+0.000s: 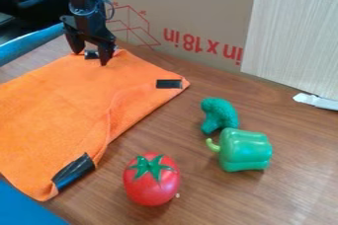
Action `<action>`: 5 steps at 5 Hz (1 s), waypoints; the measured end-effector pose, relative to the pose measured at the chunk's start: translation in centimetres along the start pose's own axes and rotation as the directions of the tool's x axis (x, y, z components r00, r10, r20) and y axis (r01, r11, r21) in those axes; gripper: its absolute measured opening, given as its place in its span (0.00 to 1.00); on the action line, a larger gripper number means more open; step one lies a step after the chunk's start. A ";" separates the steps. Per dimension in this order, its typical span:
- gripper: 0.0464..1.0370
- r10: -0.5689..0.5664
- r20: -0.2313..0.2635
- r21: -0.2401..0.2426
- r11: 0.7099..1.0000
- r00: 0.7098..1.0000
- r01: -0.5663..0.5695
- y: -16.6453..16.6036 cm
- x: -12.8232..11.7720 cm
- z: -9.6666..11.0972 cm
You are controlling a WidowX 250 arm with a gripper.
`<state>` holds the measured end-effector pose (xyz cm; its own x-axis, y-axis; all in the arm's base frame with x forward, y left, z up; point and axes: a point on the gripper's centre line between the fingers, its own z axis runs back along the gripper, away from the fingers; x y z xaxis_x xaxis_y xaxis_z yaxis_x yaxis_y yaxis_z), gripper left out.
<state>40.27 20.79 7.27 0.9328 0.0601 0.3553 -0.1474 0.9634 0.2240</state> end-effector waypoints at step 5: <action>0.96 0.156 -0.003 0.069 0.985 0.988 -0.156 2.2 3.4 -2.5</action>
<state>43.98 23.74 6.70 0.8992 0.2104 0.3836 -0.3131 0.9219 0.2283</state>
